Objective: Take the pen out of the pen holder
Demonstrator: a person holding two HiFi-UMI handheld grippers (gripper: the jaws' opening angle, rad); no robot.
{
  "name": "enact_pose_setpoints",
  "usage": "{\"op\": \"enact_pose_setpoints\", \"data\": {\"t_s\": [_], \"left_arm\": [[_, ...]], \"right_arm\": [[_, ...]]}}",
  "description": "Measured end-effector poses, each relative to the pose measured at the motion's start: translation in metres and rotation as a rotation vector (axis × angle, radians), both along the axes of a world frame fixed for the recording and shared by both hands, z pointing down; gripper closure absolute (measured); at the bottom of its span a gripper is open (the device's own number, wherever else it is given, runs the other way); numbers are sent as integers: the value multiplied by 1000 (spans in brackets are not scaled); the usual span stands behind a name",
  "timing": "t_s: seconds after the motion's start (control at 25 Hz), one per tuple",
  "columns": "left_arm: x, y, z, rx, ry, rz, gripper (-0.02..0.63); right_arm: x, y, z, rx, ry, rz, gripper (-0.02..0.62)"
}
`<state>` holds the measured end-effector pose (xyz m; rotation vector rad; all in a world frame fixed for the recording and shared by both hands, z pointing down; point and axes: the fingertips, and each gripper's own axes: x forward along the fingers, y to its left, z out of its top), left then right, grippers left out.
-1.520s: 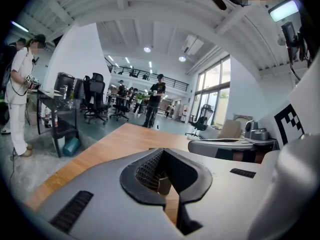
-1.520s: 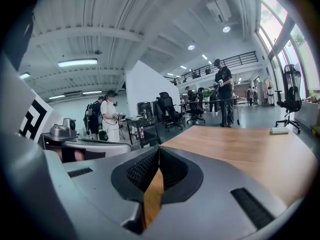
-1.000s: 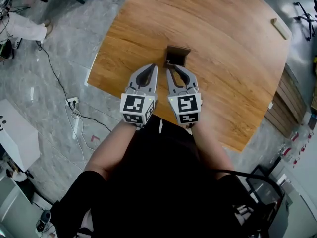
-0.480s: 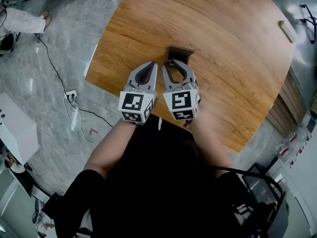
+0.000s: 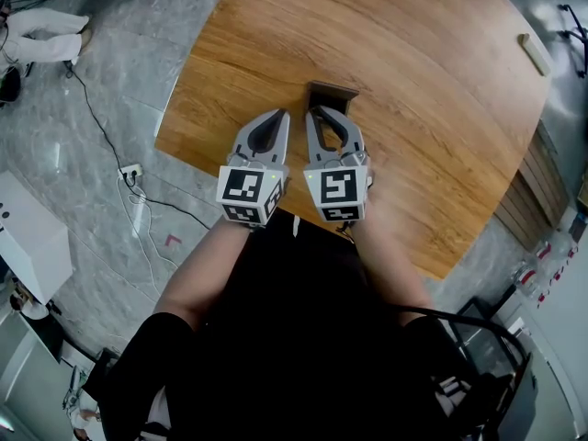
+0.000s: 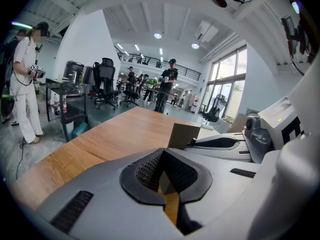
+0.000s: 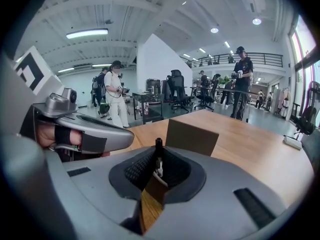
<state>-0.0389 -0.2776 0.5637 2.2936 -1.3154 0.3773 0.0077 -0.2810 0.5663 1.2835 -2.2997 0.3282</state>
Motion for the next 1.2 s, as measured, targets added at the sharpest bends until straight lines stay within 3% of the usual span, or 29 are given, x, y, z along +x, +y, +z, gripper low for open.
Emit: {"op": "enact_pose_setpoints", "data": {"t_s": [0.44,1.2], "left_arm": [[13,4,-38,60,20,28,604],[13,44,-132,227,32,37,606]], "right_arm": [[17,13,-45,35,-64,54,552],[31,55,-172,275,-68,82,552]]}}
